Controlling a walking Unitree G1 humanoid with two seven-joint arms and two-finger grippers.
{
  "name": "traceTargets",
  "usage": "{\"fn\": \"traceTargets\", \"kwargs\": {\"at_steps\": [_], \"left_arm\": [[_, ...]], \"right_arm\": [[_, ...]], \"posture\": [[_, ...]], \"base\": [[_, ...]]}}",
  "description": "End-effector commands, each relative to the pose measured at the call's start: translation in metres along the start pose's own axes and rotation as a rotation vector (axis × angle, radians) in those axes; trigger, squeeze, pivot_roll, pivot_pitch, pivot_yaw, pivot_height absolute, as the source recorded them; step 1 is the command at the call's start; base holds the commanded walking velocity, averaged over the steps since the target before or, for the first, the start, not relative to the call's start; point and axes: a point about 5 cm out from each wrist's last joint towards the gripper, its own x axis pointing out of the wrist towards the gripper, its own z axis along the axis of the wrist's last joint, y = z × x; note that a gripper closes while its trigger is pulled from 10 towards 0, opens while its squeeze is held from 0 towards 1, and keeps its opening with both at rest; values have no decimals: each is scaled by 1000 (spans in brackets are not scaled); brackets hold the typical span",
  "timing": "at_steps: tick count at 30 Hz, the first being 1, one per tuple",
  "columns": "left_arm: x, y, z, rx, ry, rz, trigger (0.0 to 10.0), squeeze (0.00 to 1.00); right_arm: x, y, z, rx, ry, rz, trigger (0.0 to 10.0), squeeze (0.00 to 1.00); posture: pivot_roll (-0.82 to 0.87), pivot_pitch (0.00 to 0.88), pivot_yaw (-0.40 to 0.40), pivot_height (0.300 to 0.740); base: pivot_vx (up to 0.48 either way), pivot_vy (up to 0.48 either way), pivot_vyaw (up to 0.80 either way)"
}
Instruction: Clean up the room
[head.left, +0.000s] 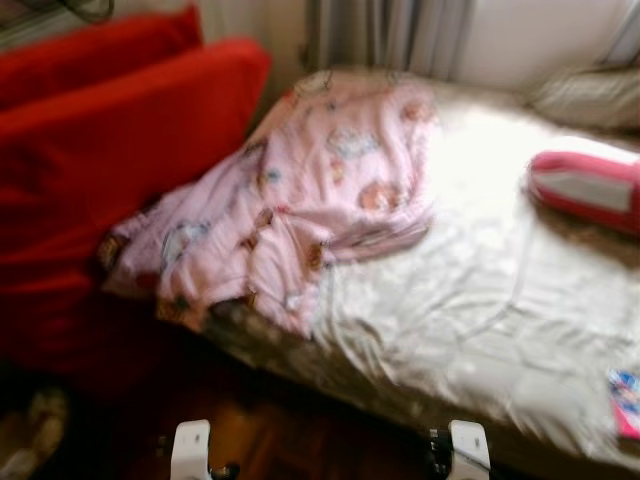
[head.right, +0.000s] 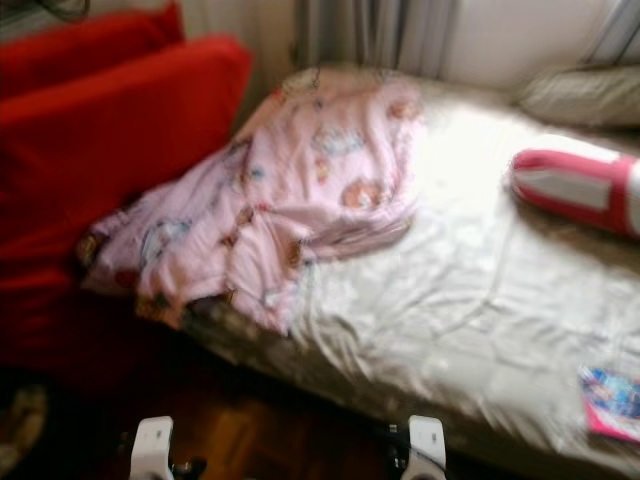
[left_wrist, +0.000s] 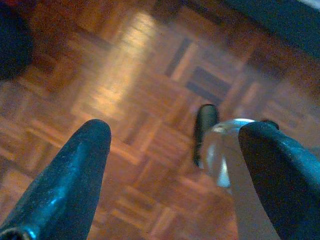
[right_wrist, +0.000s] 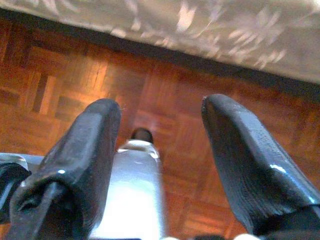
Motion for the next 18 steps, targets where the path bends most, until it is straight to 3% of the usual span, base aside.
{"fn": "traceTargets", "kwargs": {"at_steps": [1, 18], "left_arm": [[-1, -2, -9, 3, 31, -4, 10000, 0], [-1, -2, -8, 2, 29, -4, 10000, 0]], "right_arm": [[-2, -1, -10, 12, 35, -10, 10000, 0], [-2, -3, -8, 11, 33, -11, 10000, 0]], "posture": [[79, 130, -8, 728], [84, 133, -11, 728]], "base": [[0, 480, 0], [0, 462, 0]]}}
